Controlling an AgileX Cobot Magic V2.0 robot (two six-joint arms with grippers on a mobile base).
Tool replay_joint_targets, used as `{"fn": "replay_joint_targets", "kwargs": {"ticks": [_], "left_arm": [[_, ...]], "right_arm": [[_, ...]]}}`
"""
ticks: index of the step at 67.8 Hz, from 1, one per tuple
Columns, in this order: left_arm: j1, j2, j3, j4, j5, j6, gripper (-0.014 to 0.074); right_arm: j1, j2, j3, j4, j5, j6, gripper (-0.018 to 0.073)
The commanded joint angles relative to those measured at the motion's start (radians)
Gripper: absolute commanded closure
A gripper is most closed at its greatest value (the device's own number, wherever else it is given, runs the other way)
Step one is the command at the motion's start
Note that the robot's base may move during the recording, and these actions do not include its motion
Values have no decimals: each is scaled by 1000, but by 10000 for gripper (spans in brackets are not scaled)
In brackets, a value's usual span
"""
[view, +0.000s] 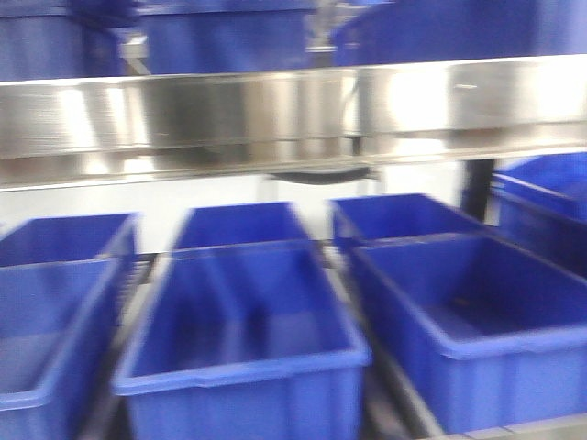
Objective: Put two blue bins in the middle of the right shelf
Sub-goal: 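Hold the bin with both grippers while the base turns away from the rack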
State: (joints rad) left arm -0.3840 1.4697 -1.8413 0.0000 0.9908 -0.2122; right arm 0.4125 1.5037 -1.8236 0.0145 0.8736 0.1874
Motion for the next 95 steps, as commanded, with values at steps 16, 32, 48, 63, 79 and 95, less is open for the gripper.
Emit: {"fn": "replay_joint_targets", "kwargs": {"ticks": [16,32,48,63,79,95], "left_arm": [[0,-19,-18,-14,-97,1,707],[0,-19,-18,-14,-97,1,707],[0,-19,-18,-14,-97,1,707],[0,-19,-18,-14,-97,1,707],[0,-19,-18,-14,-97,1,707],[0,-19,-18,-14,-97,1,707]], "right_arm": [[0,-26,-24,-2,-82,-28,712],[0,-26,-24,-2,-82,-28,712],[0,-26,-24,-2,-82,-28,712],[0,-26,-24,-2,-82,-28,712],[0,-26,-24,-2,-82,-28,712],[0,-26,-24,-2,-82,-28,712]]}}
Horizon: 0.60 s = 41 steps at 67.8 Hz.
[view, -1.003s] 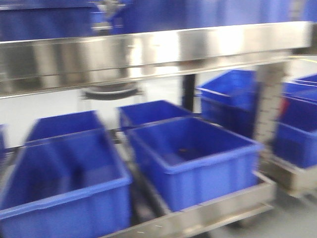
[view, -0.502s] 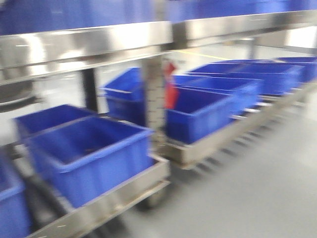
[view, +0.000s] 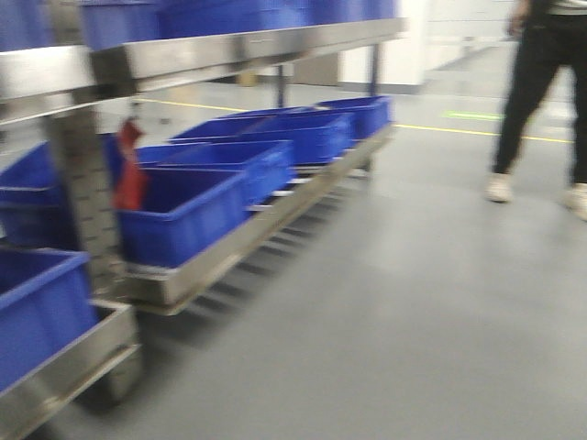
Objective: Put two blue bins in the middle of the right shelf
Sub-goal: 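Hold the bin with both grippers while the base turns away from the rack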
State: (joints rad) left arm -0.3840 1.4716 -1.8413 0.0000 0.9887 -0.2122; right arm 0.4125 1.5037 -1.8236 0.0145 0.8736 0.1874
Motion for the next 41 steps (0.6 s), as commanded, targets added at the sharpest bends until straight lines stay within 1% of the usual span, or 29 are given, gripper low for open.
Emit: {"fn": "replay_joint_targets", "kwargs": {"ticks": [1,41], "left_arm": [[0,-20,-18,-14,-95,1,707],[0,-20,-18,-14,-95,1,707]], "right_arm": [[0,-26,-24,-2,-82,-28,712],[0,-26,-24,-2,-82,-28,712]]}}
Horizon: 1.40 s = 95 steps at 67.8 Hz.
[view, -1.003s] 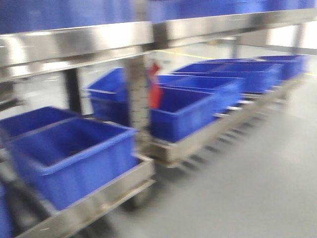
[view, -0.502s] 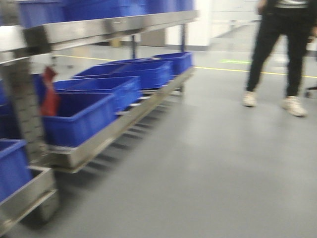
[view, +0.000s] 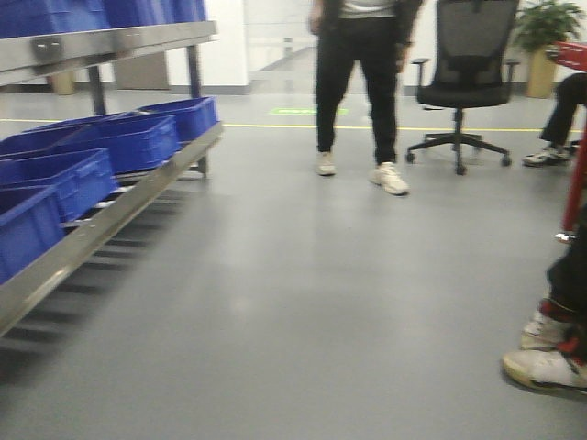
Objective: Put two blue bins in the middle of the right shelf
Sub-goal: 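Hold the bin with both grippers while the base turns away from the rack, then keep clamping the light blue bin while the base drives across the floor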
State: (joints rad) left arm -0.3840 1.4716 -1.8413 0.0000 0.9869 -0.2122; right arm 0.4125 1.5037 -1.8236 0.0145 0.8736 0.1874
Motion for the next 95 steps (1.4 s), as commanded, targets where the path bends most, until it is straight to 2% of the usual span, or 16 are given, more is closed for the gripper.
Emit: {"fn": "replay_joint_targets", "kwargs": {"ticks": [1,95], "left_arm": [[0,-20,-18,-14,-93,1,707],[0,-20,-18,-12,-93,1,707]], "right_arm": [[0,-26,-24,-2,-82,-28,712],[0,-26,-24,-2,-82,-28,712]]}}
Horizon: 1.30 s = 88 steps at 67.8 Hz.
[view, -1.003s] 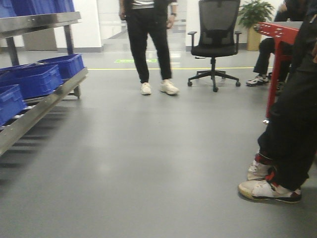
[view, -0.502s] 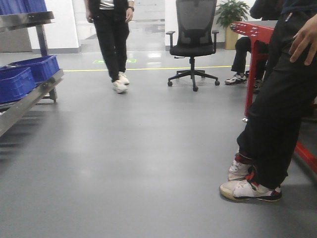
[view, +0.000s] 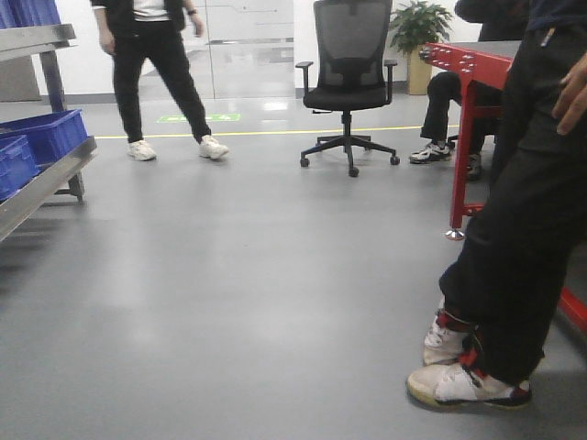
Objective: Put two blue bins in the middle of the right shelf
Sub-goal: 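Keep clamping the light blue bin while the base drives across the floor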
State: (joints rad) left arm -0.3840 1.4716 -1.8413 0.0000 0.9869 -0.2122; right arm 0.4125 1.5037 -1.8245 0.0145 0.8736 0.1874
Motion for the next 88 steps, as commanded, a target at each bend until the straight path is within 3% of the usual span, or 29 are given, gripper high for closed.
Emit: {"fn": "replay_joint_targets", "kwargs": {"ticks": [1,88], "left_arm": [[0,-20,-18,-12,-93,1,707],[0,-20,-18,-12,-93,1,707]], "right_arm": [[0,-26,-23,-2,-82,-28,712],[0,-26,-23,-2,-82,-28,712]]}}
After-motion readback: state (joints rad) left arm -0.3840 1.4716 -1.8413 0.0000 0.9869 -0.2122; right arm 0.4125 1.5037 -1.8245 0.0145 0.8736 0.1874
